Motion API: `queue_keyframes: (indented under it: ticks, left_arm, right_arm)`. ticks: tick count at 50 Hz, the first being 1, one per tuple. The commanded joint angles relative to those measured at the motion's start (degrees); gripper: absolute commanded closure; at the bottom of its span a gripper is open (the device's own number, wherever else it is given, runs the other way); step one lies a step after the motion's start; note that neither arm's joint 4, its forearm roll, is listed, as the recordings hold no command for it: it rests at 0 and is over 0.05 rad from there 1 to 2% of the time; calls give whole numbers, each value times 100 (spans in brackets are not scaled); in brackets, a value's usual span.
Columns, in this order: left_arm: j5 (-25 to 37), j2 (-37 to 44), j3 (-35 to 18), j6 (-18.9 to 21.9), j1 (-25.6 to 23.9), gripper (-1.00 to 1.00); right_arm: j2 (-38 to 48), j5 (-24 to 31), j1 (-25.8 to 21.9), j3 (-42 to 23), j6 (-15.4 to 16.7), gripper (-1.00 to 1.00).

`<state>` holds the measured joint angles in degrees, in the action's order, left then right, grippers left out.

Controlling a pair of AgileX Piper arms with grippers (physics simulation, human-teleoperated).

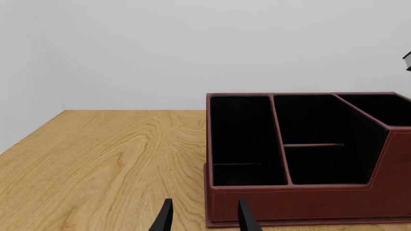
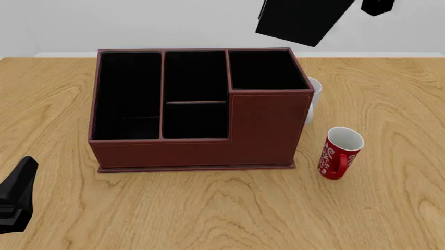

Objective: Pick up the book and place it in the right compartment of the caddy.

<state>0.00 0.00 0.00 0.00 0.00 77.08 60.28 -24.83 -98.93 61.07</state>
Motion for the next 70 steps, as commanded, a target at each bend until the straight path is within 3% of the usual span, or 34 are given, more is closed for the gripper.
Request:
queue_keyframes:
  ticks: [1,15,44,70]
  left_arm:
    - [0,0,0,0,0,-100]
    - [0,0,0,0,0,-100]
    - [0,0,0,0,0,-100]
    - [0,0,0,0,0,-100]
  right_arm:
    - [303,-336,-81,-130,-254,100]
    - [592,-504,-184,-254,-416,100]
    - [520,-1249,-401,616,-916,100]
    - [644,-1516,-45,954,-997,100]
